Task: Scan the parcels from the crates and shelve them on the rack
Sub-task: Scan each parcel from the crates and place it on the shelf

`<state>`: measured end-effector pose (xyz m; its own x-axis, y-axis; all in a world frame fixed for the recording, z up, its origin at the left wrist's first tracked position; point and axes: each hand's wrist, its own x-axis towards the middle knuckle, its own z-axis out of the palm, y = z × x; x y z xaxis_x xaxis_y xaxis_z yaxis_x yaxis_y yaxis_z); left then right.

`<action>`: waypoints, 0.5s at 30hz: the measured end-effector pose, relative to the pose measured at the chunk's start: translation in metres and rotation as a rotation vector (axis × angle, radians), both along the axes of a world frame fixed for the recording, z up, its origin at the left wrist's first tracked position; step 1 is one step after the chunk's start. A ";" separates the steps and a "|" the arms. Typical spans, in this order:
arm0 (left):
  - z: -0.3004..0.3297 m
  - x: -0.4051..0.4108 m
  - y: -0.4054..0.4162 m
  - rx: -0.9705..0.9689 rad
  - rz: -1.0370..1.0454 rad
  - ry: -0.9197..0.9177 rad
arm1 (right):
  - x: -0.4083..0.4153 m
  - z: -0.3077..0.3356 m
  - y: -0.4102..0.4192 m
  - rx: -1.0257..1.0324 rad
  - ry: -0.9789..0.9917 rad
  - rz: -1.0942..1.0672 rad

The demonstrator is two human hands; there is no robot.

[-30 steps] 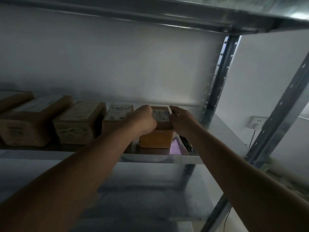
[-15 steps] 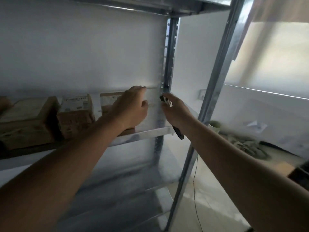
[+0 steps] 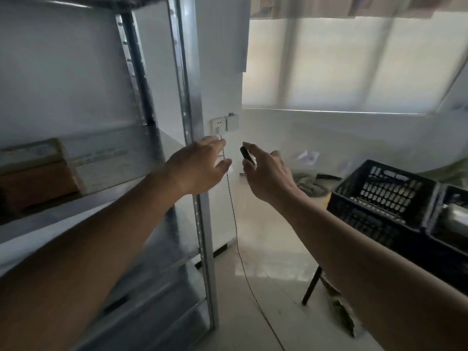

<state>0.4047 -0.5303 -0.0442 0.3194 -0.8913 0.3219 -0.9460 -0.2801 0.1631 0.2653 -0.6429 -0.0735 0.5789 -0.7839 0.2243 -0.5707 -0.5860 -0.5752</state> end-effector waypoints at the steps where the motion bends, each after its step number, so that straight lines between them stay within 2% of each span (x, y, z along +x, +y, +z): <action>1: -0.002 -0.017 -0.014 0.011 -0.018 -0.001 | -0.020 -0.002 -0.010 -0.009 0.015 -0.018; 6: -0.017 -0.102 -0.090 0.067 -0.130 0.038 | -0.123 -0.016 -0.061 -0.058 0.078 -0.104; 15: -0.039 -0.231 -0.218 0.128 -0.352 0.037 | -0.273 -0.041 -0.144 -0.009 0.105 -0.335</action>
